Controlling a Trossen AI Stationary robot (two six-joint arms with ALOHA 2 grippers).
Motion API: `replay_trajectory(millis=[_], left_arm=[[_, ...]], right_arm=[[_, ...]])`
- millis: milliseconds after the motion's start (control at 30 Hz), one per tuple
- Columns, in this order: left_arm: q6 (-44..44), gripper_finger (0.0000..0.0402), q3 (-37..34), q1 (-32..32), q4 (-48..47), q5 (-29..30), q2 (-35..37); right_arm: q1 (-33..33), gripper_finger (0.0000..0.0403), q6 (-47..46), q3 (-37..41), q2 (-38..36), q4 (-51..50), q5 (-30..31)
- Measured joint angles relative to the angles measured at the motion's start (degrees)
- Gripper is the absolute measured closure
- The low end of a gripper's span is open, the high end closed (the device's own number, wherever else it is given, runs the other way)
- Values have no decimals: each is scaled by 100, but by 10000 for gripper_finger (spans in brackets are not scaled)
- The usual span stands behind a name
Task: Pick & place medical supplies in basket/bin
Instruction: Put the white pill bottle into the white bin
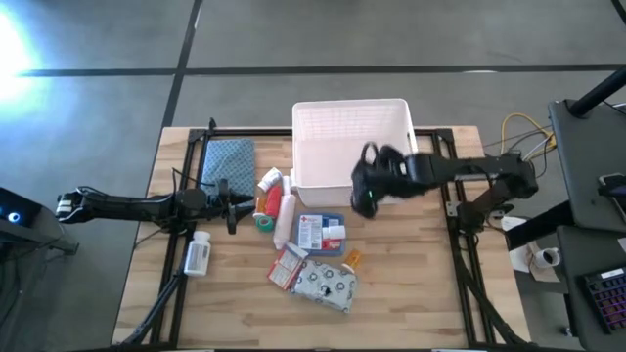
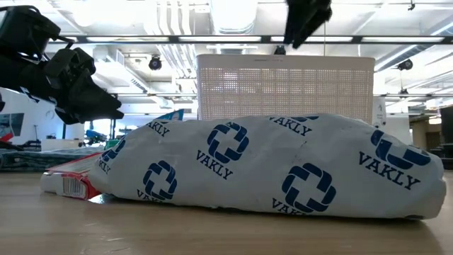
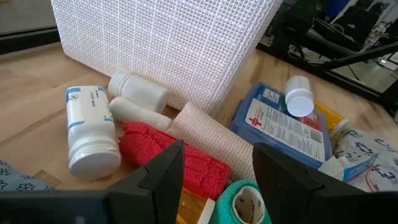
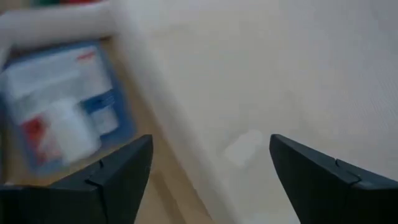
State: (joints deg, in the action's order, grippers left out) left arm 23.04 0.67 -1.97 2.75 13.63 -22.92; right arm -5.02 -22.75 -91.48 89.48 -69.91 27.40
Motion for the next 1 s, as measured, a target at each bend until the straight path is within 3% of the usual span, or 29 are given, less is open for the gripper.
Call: replay_trajectory(millis=[167, 300, 433, 667, 900, 1000], left_arm=[[1, 231, 0, 1, 1, 1, 0], [1, 231, 0, -1, 1, 2, 0], [1, 231, 0, 1, 1, 2, 1], [1, 231, 0, -1, 1, 2, 1], [1, 231, 0, 1, 1, 2, 0], [1, 231, 0, 0, 1, 2, 0]], right_arm=[[-847, 94, 732, 15, 177, 25, -108], [-1191, 94, 639, 22, 504, 227, -392], [-1226, 98, 480, 43, 1111, 643, -818], [-1101, 109, 936, 55, 1739, 1748, -842], [-975, 111, 948, 103, 2307, 1902, -1095], [-917, 114, 906, 105, 2615, 1906, -855]])
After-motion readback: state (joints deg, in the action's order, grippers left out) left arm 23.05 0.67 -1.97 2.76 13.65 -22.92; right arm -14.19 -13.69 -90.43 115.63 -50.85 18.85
